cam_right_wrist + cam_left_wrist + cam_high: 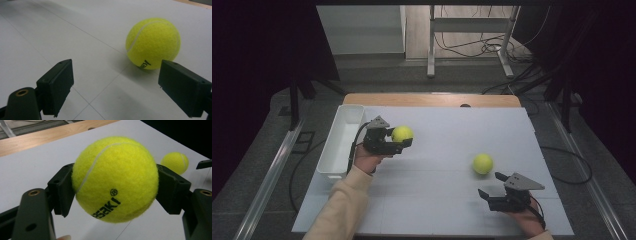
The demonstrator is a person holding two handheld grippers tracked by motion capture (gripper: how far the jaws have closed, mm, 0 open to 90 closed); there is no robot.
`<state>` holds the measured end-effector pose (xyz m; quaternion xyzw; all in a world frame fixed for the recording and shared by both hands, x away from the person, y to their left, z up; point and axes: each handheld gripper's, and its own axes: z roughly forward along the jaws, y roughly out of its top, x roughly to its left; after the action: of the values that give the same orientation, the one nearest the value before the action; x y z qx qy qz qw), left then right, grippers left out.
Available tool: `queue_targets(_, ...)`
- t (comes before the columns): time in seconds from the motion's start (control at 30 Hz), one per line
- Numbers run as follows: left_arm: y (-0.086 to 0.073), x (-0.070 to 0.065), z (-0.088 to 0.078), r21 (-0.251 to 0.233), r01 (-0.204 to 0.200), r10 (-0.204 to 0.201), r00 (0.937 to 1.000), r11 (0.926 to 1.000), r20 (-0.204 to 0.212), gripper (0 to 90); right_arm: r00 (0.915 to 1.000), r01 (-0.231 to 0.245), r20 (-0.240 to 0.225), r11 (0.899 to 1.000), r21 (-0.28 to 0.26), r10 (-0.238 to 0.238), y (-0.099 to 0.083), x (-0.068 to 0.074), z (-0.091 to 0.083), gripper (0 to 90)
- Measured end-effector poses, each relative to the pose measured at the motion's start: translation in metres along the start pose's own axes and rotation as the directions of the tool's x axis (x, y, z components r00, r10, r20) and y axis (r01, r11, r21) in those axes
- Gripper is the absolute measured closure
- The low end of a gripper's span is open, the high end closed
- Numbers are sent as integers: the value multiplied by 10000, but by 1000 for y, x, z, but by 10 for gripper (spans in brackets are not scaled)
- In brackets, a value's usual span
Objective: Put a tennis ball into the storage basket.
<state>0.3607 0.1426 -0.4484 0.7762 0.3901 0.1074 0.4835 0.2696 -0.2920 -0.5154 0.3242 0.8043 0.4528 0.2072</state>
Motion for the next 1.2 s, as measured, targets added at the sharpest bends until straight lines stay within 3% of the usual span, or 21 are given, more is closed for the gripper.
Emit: queue_targets(1.2,12,8,-48,-1057,200,-224,9995,9942,-220,260,10000,23,-59,10000,4,-23,0,1,0,134)
